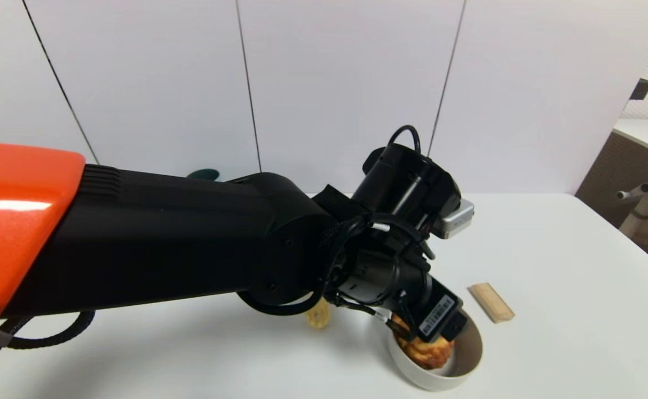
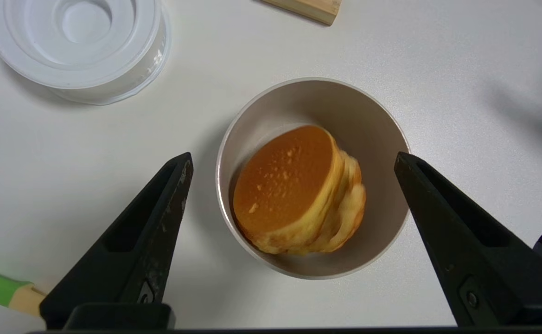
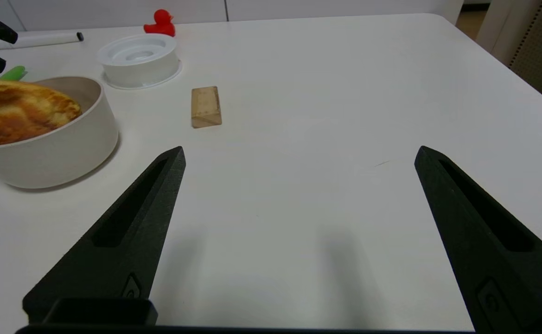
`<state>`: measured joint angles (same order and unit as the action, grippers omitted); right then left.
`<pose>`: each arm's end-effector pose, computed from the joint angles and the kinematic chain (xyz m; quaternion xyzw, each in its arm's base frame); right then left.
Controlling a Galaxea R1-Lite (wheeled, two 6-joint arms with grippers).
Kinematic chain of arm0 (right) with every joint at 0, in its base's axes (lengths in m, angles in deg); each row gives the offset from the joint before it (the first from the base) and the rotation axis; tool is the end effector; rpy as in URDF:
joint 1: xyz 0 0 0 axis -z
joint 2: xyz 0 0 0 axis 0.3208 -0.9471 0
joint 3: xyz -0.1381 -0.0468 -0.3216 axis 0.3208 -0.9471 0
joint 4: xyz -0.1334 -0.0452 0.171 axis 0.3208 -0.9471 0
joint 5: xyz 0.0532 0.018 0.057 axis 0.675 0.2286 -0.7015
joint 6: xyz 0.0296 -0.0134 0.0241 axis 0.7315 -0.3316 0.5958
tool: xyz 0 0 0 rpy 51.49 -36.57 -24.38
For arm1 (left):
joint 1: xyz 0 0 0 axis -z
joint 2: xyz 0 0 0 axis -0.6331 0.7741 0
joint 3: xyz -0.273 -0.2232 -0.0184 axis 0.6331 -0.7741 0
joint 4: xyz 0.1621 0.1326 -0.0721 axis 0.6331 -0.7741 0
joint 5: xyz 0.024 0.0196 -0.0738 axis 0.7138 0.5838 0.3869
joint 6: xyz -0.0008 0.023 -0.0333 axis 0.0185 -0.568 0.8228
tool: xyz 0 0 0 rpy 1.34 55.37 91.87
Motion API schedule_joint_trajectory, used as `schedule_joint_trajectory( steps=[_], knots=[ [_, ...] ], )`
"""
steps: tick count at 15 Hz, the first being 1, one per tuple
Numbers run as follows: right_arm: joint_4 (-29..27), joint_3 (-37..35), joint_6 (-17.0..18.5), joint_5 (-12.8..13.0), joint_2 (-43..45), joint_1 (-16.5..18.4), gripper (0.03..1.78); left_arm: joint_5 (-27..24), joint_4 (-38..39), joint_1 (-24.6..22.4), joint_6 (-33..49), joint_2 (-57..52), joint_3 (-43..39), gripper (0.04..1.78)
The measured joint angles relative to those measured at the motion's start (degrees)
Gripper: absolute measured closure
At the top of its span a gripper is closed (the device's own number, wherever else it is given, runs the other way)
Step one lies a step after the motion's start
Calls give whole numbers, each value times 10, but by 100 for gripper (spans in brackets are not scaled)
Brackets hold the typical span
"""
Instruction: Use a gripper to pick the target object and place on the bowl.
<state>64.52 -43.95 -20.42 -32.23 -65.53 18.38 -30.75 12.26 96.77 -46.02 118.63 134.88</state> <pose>-0.0245 -0.0009 0.0763 0.0169 -0.0044 -0.0062 0.9998 0.2493 -0.3961 0.2324 0.1513 0.2949 -0.4824 0.8108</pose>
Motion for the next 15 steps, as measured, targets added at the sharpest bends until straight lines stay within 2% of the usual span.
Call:
schedule_joint_trajectory(
  steps=[3,5,7,10,12,13,15],
  knots=[
    [0,0,0,0,0,0,10,3,1,1,-13,-13,2,20],
    [0,0,0,0,0,0,10,25,-4,1,-25,-45,5,18],
    [0,0,0,0,0,0,10,96,-20,0,-27,-93,3,17],
    [0,0,0,0,0,0,10,248,-35,-7,-27,-187,-5,15],
    [0,0,0,0,0,0,10,344,-52,-43,-25,-261,-26,15],
    [0,0,0,0,0,0,10,368,-57,-76,-26,-293,-40,15],
    [0,0,0,0,0,0,10,353,-55,-156,-30,-352,-79,14]
  ],
)
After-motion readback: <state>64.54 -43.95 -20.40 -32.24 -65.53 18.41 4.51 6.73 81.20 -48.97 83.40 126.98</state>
